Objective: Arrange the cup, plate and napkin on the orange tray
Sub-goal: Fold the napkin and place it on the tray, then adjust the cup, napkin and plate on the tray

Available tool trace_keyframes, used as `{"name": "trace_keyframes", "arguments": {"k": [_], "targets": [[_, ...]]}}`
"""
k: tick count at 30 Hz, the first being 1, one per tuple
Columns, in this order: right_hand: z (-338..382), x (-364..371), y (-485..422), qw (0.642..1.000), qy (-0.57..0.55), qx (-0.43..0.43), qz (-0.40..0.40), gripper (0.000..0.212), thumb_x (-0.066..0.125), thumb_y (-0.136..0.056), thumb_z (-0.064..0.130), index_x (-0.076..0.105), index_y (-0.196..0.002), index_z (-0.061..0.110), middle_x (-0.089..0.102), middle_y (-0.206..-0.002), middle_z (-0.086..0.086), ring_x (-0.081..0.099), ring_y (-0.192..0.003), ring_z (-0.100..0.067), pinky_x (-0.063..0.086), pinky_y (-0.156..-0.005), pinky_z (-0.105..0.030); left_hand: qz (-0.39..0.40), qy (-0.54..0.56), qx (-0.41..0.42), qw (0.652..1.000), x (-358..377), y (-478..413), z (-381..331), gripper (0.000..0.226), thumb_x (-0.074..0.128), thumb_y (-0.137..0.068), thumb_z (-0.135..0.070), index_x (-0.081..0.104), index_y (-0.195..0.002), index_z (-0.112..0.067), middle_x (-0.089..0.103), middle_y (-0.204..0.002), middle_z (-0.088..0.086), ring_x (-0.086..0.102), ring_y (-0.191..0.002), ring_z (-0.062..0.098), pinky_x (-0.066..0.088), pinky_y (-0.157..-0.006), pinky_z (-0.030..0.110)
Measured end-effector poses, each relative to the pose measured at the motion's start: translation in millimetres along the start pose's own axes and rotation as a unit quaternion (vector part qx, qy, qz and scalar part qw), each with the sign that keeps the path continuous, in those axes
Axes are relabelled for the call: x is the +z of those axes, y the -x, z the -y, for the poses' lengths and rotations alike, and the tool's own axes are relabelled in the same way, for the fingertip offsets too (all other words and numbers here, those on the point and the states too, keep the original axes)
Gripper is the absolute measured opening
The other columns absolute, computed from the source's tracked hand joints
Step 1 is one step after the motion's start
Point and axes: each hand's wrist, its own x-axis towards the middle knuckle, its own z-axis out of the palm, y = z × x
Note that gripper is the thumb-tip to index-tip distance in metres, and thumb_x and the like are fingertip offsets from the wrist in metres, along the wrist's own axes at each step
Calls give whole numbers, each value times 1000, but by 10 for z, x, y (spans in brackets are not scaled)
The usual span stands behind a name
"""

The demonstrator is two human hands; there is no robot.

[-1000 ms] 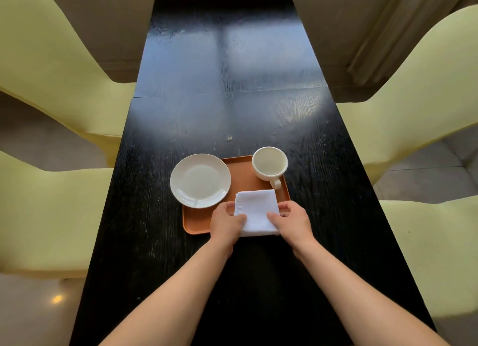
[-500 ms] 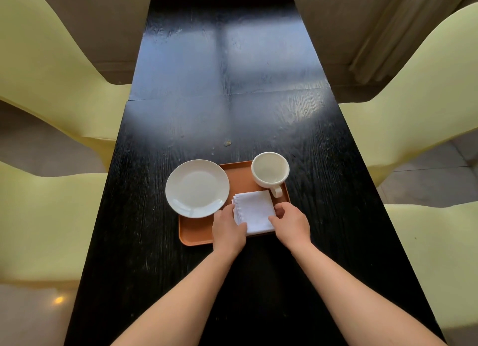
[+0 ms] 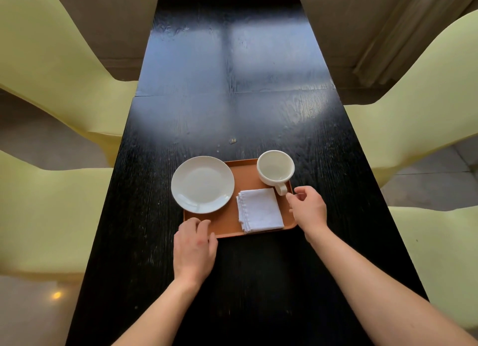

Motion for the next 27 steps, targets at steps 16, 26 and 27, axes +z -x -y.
{"name": "trace_keyframes", "arguments": {"k": [16, 26, 27], "targets": [[258, 204, -281, 995, 90, -45, 15, 27, 67, -93, 32, 68, -70, 18, 71, -71, -2, 68, -71, -19, 60, -72, -42, -15, 170, -142, 975, 93, -184, 49, 49, 66, -87, -12, 42, -130, -5, 45, -137, 14, 51, -120, 30, 50, -95, 46], [334, 290, -312, 990, 113, -86, 12, 32, 64, -95, 32, 70, -68, 16, 68, -66, -1, 64, -66, -15, 56, -64, -35, 9, 160, -134, 978, 119, -117, 105, 45, 66, -87, -12, 44, -125, -6, 38, -148, 12, 56, -117, 32, 54, -86, 47], [341, 292, -314, 989, 115, -87, 11, 32, 64, -94, 32, 70, -68, 16, 68, -66, -1, 64, -66, -15, 56, -63, -34, 12, 157, -134, 978, 122, -117, 107, 45, 66, -87, -13, 44, -125, -6, 38, -149, 12, 56, -116, 32, 54, -86, 46]]}}
